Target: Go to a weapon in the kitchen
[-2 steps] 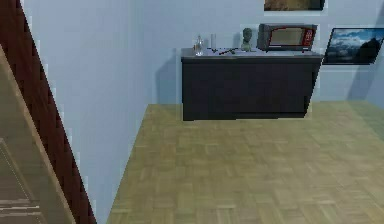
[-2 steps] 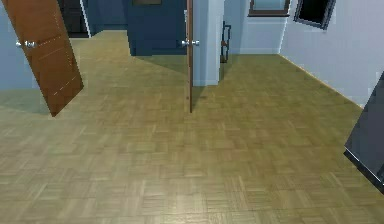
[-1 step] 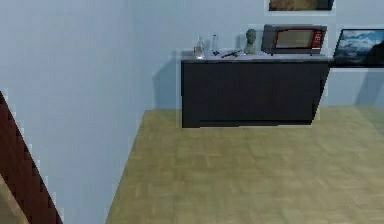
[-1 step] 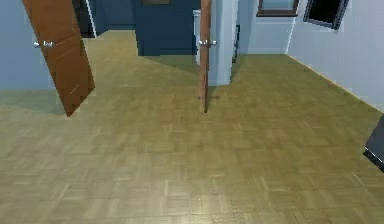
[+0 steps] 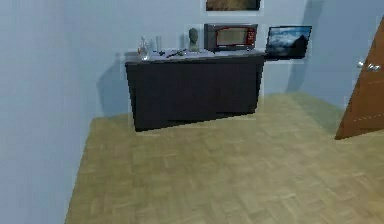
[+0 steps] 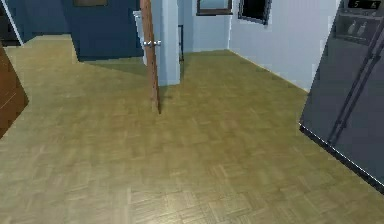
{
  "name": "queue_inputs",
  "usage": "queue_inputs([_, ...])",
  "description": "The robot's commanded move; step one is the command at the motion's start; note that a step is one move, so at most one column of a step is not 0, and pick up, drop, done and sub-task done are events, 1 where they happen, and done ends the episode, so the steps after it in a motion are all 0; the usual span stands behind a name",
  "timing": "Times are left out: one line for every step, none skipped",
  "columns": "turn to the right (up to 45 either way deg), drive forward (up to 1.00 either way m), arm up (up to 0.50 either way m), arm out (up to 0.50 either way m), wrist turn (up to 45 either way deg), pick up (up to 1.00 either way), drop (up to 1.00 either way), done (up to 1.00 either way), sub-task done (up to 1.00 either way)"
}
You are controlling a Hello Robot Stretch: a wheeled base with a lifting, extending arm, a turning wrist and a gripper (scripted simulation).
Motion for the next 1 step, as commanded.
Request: queue_inputs([0.0, 0.35, 0.0, 0.0, 0.0, 0.0, 0.0, 0.0, 0.0])
